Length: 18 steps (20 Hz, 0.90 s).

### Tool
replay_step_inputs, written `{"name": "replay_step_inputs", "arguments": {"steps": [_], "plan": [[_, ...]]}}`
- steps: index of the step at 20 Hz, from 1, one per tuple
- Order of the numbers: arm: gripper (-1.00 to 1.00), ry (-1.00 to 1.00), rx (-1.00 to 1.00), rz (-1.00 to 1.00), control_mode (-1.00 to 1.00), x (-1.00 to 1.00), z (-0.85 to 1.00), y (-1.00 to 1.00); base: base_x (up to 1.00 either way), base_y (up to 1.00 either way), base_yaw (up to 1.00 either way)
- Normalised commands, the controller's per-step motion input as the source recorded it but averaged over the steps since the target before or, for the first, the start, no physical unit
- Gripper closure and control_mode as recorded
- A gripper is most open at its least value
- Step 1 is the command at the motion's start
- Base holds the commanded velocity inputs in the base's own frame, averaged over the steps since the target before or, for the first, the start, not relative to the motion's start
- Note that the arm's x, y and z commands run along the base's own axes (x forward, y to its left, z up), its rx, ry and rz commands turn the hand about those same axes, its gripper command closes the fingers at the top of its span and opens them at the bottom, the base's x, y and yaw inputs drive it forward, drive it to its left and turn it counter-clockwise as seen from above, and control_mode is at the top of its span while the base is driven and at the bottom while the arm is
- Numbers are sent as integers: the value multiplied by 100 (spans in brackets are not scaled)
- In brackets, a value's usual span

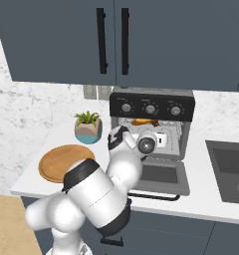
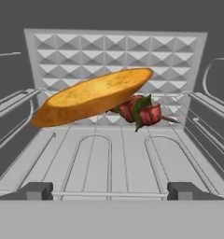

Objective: Pick up the kebab skewer and baguette bread, and place them inside the toaster oven. Close the toaster oven door and start by setting the timer.

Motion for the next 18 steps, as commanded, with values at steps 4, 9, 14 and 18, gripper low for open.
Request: {"name": "replay_step_inputs", "arguments": {"steps": [4, 9, 14, 18], "plan": [[-100, 9, 0, 0, -100, -28, 0, -4, 0, 0, 0], [-100, 2, 0, 0, -100, -65, 0, -27, 0, 0, 0], [-100, 0, 0, 0, -100, -90, -1, -42, 0, 0, 0], [-100, 0, 0, 0, -100, -95, -5, -40, 0, 0, 0]]}}
